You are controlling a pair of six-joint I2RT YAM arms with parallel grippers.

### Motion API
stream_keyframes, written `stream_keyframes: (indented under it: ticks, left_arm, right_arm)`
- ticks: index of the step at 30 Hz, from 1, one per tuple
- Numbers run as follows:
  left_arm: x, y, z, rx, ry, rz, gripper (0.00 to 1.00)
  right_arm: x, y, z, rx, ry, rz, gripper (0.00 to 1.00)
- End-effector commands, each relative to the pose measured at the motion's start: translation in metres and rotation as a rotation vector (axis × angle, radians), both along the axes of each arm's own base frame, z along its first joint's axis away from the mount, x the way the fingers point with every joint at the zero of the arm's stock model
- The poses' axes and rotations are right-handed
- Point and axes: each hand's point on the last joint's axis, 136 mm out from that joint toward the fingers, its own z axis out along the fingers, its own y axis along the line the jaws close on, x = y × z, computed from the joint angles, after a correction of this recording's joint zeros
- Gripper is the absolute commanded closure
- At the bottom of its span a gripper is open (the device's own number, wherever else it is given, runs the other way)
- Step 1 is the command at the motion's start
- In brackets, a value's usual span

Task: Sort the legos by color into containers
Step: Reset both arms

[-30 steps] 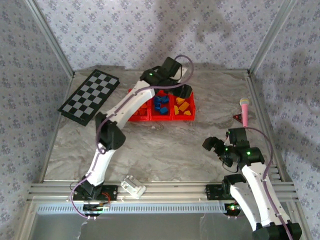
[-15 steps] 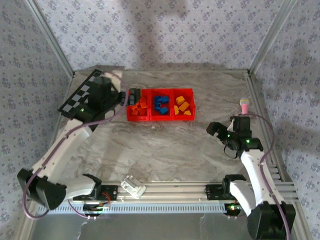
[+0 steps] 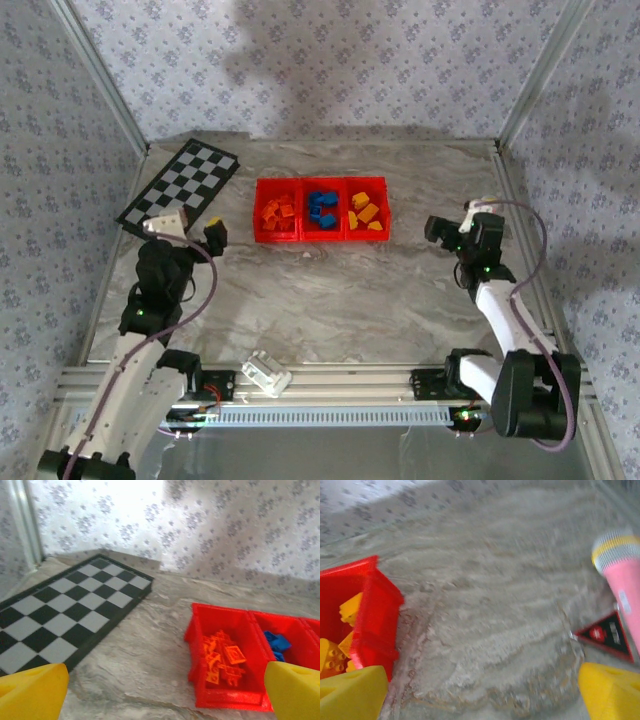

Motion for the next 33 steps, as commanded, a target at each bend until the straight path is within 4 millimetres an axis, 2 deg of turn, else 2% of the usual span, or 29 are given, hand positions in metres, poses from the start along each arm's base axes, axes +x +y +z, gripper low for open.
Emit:
stream_keyframes:
  ticks: [1, 2, 8, 10, 14, 17, 18, 19, 20, 21, 23, 25, 27, 28, 33]
  left_arm:
    - [-0.001, 0.018, -0.001, -0.007, -0.025, 0.089, 0.00]
    - [-0.001, 0.021, -0.006, -0.006, -0.017, 0.106, 0.00]
    - [-0.003, 0.032, -0.030, -0.004, 0.023, 0.176, 0.00]
    - [-0.003, 0.032, -0.037, 0.024, 0.037, 0.167, 0.00]
    - [-0.001, 0.029, -0.056, 0.080, 0.093, 0.143, 0.00]
    - [0.004, 0.029, -0.059, 0.079, 0.097, 0.148, 0.00]
    - [0.005, 0.029, -0.058, 0.078, 0.090, 0.150, 0.00]
    - [0.006, 0.030, -0.057, 0.077, 0.084, 0.155, 0.00]
    - [0.007, 0.031, -0.056, 0.077, 0.077, 0.163, 0.00]
    - [0.009, 0.031, -0.055, 0.081, 0.073, 0.164, 0.00]
    - [0.010, 0.033, -0.057, 0.096, 0.068, 0.172, 0.00]
    - [0.012, 0.035, -0.063, 0.111, 0.065, 0.183, 0.00]
    - [0.015, 0.040, -0.070, 0.127, 0.071, 0.216, 0.00]
    - [0.016, 0.042, -0.075, 0.139, 0.074, 0.222, 0.00]
    - [0.026, 0.051, -0.093, 0.175, 0.087, 0.273, 0.00]
  right_arm:
    - [-0.006, -0.011, 0.007, -0.228, -0.128, -0.012, 0.00]
    - [-0.009, -0.011, 0.005, -0.235, -0.159, -0.014, 0.00]
    - [-0.017, -0.015, -0.038, -0.207, -0.147, -0.023, 0.00]
    - [-0.013, -0.012, -0.039, -0.197, -0.177, -0.025, 0.01]
    - [0.008, 0.012, -0.041, -0.251, -0.187, 0.070, 0.00]
    - [0.018, 0.036, -0.056, -0.343, -0.185, 0.201, 0.00]
    - [0.020, 0.024, -0.058, -0.329, -0.204, 0.117, 0.00]
    - [0.015, 0.007, -0.070, -0.298, -0.167, 0.033, 0.00]
    - [0.018, -0.003, -0.068, -0.271, -0.223, 0.007, 0.00]
    - [0.019, -0.004, -0.064, -0.263, -0.251, -0.001, 0.00]
    - [0.021, -0.001, -0.070, -0.259, -0.163, 0.031, 0.00]
    - [0.033, 0.000, -0.072, -0.264, -0.144, 0.037, 0.00]
    - [0.037, -0.012, -0.074, -0.282, -0.087, -0.040, 0.00]
    - [0.039, -0.011, -0.079, -0.262, -0.063, -0.036, 0.00]
    - [0.040, -0.015, -0.075, -0.256, -0.078, -0.041, 0.00]
